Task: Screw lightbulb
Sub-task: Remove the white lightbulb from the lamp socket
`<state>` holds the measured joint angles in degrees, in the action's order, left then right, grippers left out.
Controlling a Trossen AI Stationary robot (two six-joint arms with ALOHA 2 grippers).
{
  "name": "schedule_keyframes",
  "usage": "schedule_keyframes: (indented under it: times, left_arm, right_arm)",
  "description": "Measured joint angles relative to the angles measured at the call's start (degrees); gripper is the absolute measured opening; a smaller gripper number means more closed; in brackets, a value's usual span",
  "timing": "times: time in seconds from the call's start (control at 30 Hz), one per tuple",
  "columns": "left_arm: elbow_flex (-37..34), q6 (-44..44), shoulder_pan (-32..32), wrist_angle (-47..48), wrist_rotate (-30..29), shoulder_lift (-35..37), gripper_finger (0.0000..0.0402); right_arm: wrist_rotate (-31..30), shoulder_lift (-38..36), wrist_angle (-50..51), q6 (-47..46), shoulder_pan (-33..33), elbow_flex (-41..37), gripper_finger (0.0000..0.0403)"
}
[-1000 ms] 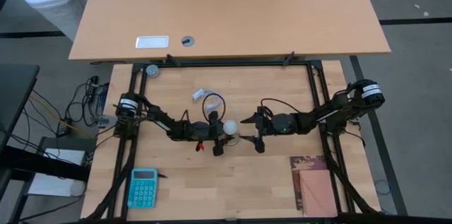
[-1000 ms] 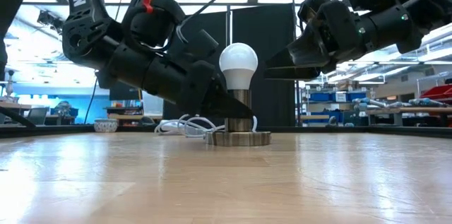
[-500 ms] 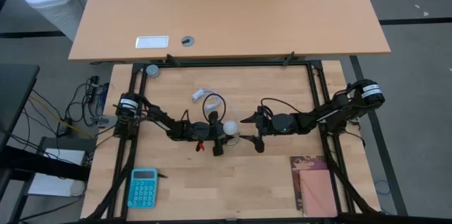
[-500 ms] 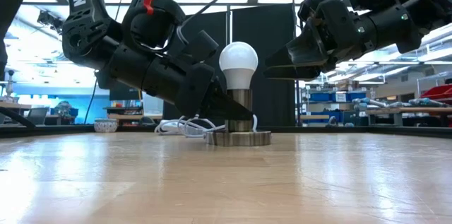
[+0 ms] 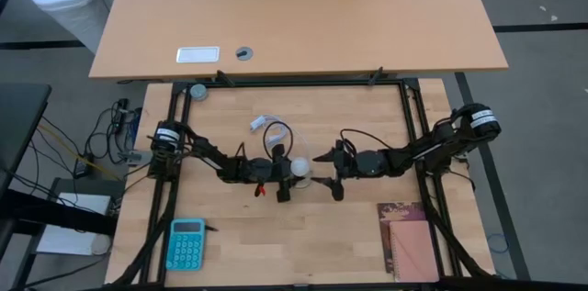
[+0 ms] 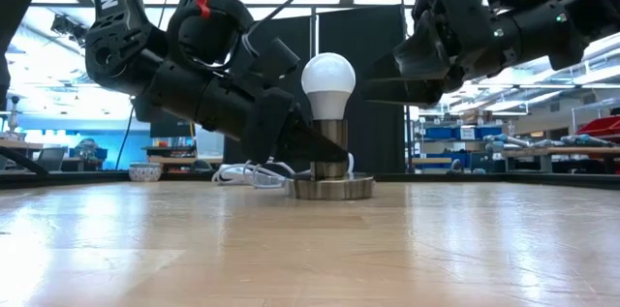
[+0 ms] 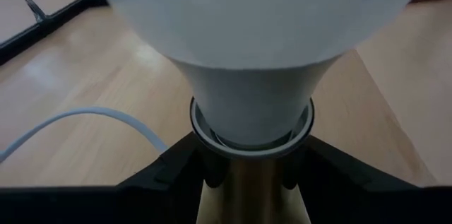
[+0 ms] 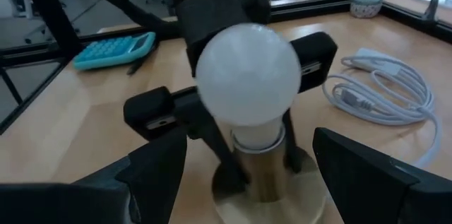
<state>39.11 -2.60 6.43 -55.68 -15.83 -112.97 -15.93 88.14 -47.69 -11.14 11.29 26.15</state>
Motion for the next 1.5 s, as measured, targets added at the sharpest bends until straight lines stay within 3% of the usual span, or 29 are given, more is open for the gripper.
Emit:
schedule_keyframes:
  times: [0.37,1.1,1.33,1.5]
  left_arm:
    - [0.00,0.75,-0.01,-1.33,1.01,0.00,0.0194]
    - [0.00,1.09,-0.01,-1.39,1.91,0.00,0.0193]
    - [0.00,-1.39,0.05,-1.23,7.77,0.00,0.0193]
    - [0.00,-5.33,-0.01,-1.42,11.04,0.00,0.0193]
  right_arm:
    - [-7.24,0.00,0.38,-0.58,4.46,0.00,0.0309]
    - [-7.24,0.00,0.16,0.20,4.39,0.00,0.0309]
    - [-1.83,0.00,0.16,-0.62,5.68,0.00,0.0309]
    - [-1.63,-0.01,0.16,0.49,7.22,0.00,0.0309]
